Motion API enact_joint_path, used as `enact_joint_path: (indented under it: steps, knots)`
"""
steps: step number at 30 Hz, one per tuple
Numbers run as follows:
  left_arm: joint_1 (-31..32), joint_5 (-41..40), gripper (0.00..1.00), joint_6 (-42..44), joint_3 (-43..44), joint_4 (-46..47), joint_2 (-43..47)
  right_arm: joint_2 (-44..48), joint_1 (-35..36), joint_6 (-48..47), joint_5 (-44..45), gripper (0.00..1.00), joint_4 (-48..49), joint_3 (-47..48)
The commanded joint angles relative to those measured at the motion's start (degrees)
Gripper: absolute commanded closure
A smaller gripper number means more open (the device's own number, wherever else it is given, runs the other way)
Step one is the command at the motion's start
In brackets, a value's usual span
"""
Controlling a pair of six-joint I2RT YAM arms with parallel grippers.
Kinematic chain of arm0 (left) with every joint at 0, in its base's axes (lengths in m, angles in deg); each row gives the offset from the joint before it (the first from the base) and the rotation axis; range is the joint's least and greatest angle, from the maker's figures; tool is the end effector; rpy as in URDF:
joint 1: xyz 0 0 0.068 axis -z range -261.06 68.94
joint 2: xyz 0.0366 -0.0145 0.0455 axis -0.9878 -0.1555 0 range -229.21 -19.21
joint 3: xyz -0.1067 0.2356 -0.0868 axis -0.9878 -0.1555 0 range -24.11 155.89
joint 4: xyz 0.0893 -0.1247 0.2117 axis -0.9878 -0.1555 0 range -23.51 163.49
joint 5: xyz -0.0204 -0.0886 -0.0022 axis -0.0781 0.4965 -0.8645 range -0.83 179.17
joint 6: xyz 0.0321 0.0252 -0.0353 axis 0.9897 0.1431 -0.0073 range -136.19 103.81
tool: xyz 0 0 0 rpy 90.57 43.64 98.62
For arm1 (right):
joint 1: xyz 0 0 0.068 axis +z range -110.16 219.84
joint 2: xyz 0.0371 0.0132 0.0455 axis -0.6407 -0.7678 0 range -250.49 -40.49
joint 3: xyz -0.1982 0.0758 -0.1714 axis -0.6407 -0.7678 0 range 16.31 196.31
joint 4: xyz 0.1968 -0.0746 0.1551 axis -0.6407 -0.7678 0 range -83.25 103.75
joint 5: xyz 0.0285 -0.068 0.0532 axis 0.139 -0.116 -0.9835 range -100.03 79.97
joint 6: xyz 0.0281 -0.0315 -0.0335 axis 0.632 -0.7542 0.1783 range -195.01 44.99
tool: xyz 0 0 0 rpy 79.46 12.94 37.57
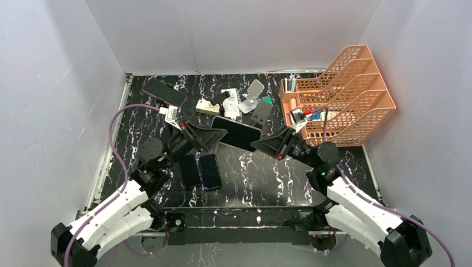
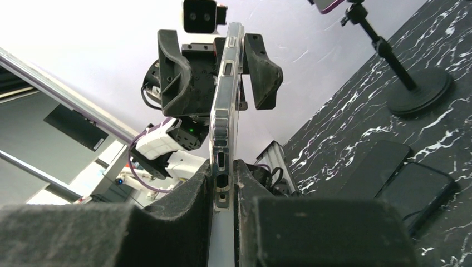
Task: Remove the phone from the phone stand
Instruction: Place the phone at the center of the board.
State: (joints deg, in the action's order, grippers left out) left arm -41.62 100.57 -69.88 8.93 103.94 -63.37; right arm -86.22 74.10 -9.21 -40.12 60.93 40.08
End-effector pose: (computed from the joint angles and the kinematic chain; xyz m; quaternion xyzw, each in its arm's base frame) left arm 0.1387 -0.1232 0.3451 0.0090 0.5812 -0.6289 0.5164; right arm 0.1389 0.1161 0.3112 -0.0703 0.5574 0.7143 0.4173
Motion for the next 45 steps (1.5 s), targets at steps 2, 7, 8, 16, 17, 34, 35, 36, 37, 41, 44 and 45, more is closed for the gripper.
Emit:
enact_joint_path:
  steps: [2,7,8,16,17,34,35,36,37,41,44,45]
  knots:
    - [-0.1,0.3,0.26,-0.2,0.3,2.0,2.1,-0.7,4.4,-1.8,6.1,0.99,9.2,1.9]
    - [-0.1,0.5,0.41,-0.4,-0.1,2.1,2.9,-2.9,7.5,-2.8,7.5,0.99,10.7,2.1]
    - [-0.1,0.7,0.45,-0.4,-0.1,2.1,3.0,-3.4,8.0,-3.1,7.7,0.99,10.8,2.3]
    - [-0.1,0.5,0.52,-1.0,-1.7,1.8,5.5,-3.7,10.0,-3.5,9.7,0.99,14.1,0.9]
    - [-0.1,0.4,0.5,-1.1,-1.9,1.6,5.9,-3.4,10.0,-3.3,9.9,0.99,14.7,0.6]
    - [-0.1,0.2,0.66,-2.5,-3.5,1.4,8.9,-4.0,10.1,-1.5,10.6,0.99,18.7,-1.0]
    - [-0.1,0.2,0.67,-2.6,-3.5,1.6,8.9,-4.2,10.0,-1.4,10.3,0.99,18.8,-1.0]
    - [-0.1,0.1,0.68,-2.8,-3.4,1.8,8.9,-4.3,10.0,-1.4,10.1,0.99,18.9,-1.0]
    - [-0.1,0.2,0.69,-3.0,-3.4,2.1,8.8,-4.4,10.1,-1.3,9.9,0.99,19.1,-1.0]
    - [-0.1,0.4,0.71,-3.7,-3.4,3.4,8.2,-5.0,10.1,-0.7,9.1,0.99,20.1,-1.2]
    - [-0.1,0.8,0.73,-4.2,-3.5,4.2,7.6,-5.6,10.1,-0.1,8.5,0.99,21.3,-1.2]
    - [-0.1,0.9,0.75,-4.4,-3.5,4.5,7.5,-5.9,10.1,0.2,8.3,0.99,21.6,-1.1]
